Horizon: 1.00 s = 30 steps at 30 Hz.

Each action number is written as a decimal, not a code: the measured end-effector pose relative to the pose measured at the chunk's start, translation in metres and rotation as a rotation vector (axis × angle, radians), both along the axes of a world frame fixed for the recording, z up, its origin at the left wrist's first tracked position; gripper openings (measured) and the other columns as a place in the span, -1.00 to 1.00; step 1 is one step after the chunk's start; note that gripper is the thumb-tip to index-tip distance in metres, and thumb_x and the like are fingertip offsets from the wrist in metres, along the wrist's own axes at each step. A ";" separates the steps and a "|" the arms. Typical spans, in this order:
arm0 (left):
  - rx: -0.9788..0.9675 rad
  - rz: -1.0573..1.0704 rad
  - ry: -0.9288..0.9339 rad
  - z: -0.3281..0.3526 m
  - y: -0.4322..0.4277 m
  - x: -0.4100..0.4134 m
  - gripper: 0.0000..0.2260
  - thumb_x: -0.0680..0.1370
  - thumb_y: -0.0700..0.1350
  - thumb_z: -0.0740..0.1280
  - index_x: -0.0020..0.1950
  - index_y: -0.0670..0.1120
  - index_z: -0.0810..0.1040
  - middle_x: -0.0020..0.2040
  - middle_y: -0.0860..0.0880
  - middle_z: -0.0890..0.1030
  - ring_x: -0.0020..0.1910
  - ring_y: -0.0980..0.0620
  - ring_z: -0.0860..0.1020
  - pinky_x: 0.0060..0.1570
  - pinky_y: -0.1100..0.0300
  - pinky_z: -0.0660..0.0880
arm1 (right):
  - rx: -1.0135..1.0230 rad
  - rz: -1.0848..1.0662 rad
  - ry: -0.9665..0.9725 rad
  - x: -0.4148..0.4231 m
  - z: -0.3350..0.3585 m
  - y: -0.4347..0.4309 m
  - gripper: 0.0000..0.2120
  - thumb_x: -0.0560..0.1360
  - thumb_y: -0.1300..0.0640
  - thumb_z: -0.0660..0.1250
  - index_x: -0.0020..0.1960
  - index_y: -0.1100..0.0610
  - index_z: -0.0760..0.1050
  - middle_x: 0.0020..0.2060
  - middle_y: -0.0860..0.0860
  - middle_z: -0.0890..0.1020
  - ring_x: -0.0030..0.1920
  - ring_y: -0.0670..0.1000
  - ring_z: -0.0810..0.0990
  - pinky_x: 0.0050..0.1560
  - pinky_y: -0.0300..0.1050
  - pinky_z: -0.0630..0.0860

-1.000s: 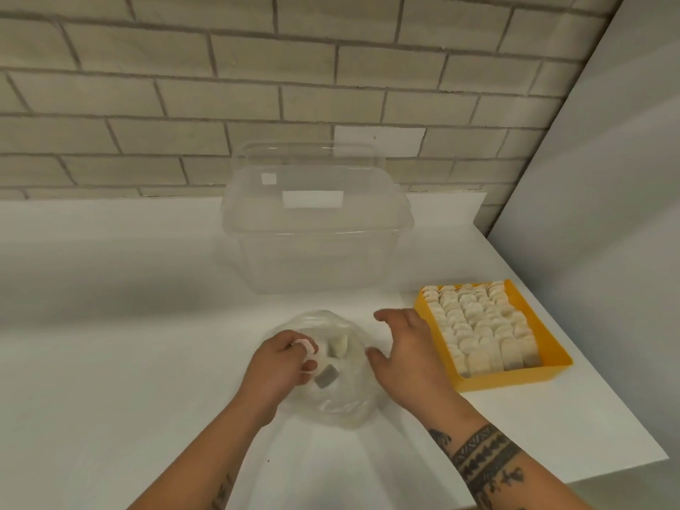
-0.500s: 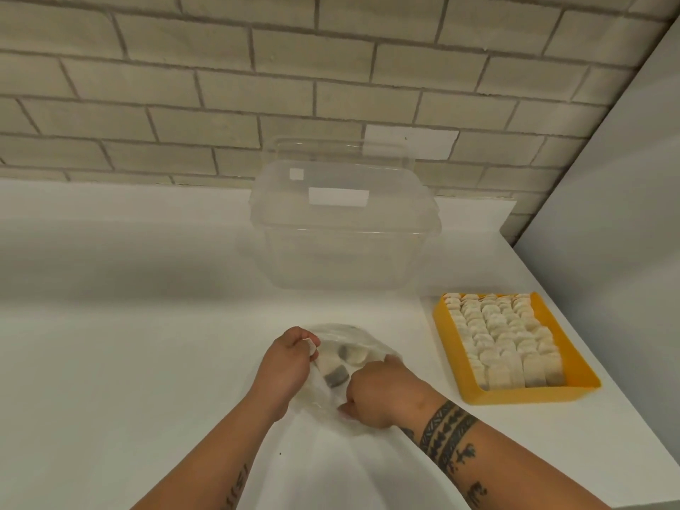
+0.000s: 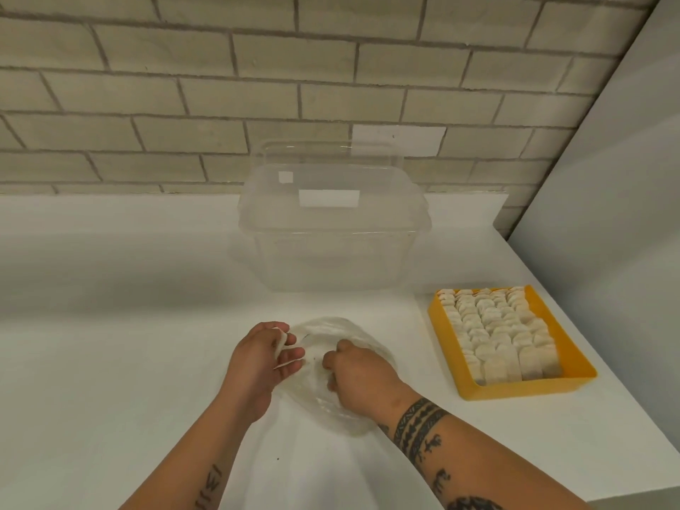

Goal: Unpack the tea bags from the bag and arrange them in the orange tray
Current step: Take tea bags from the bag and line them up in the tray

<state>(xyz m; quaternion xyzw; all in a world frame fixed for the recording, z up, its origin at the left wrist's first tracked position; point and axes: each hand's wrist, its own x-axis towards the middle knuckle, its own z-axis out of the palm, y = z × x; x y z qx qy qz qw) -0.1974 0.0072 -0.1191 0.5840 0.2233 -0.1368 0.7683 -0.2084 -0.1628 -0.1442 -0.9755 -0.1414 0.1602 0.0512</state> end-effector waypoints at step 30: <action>0.745 -0.213 -0.215 0.006 0.001 0.008 -0.87 0.58 0.10 0.36 0.06 0.10 0.55 -0.06 0.00 0.63 -0.13 0.00 0.61 -0.23 0.15 0.48 | -0.039 0.102 -0.309 -0.003 0.043 -0.031 -0.69 0.50 0.21 0.32 0.13 -0.11 0.65 0.11 -0.17 0.59 0.14 0.02 0.33 0.11 0.03 0.24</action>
